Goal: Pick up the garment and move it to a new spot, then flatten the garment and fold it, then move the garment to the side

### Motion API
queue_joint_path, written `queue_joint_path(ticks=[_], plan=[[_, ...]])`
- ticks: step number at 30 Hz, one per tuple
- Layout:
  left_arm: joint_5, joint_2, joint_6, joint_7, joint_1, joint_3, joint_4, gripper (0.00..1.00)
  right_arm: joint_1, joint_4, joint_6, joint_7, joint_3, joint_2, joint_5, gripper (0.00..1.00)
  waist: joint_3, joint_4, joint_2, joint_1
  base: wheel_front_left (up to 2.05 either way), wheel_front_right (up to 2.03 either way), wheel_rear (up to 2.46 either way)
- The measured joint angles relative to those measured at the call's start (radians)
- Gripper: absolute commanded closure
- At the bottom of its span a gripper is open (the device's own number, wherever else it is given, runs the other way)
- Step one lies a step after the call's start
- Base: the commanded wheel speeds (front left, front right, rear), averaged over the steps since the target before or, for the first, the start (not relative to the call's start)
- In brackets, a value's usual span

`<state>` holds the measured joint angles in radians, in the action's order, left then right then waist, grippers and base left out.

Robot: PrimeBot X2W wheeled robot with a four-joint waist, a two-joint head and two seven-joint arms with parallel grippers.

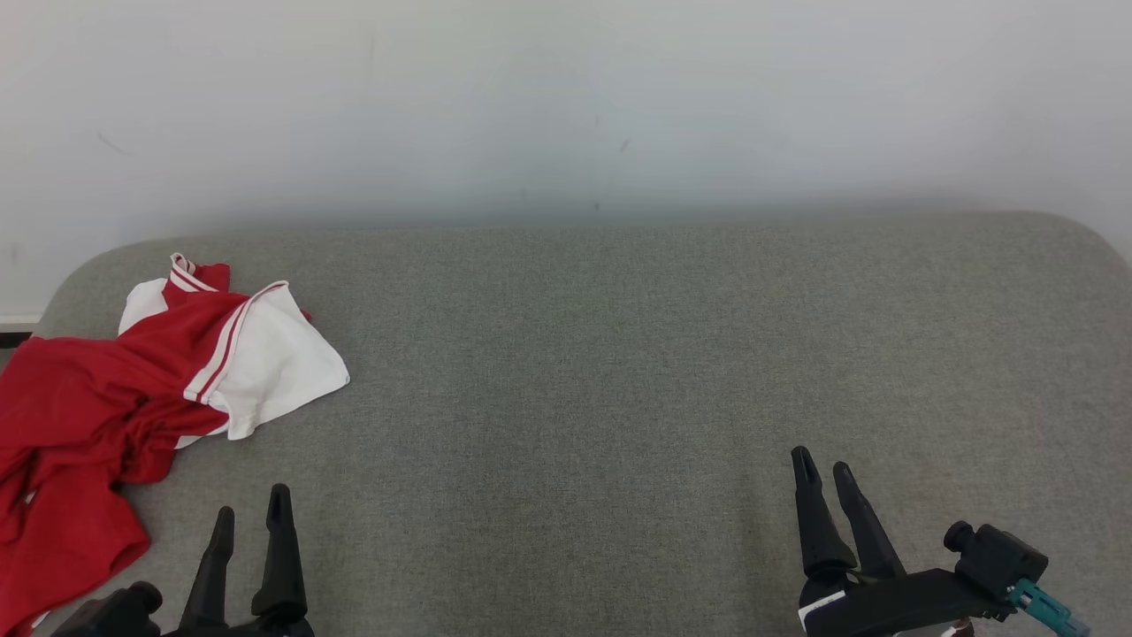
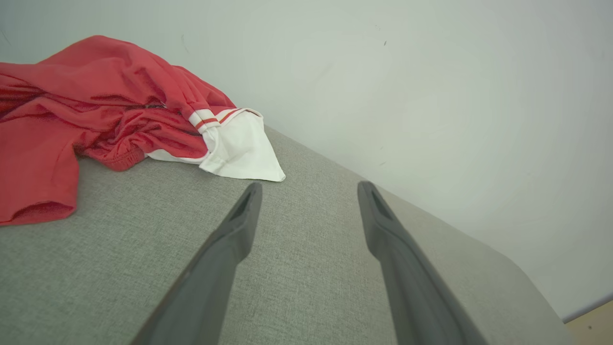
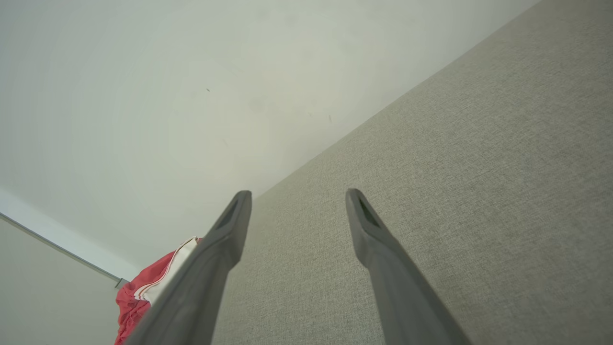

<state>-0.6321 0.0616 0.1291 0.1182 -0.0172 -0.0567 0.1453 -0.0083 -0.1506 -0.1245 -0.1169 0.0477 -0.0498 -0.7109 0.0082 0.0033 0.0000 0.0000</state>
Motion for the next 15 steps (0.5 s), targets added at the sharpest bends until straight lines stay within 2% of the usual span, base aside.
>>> queue_joint_path(ticks=[15], plan=[[0.187, 0.011, -0.013, 0.039, 0.005, 0.010, -0.001, 0.00, 0.010, 0.021, -0.001, -0.042, 0.016, 0.000, 0.204, 0.00, 0.000, -0.001, 0.0000, 0.0000, 0.00, 0.00, 0.00]])
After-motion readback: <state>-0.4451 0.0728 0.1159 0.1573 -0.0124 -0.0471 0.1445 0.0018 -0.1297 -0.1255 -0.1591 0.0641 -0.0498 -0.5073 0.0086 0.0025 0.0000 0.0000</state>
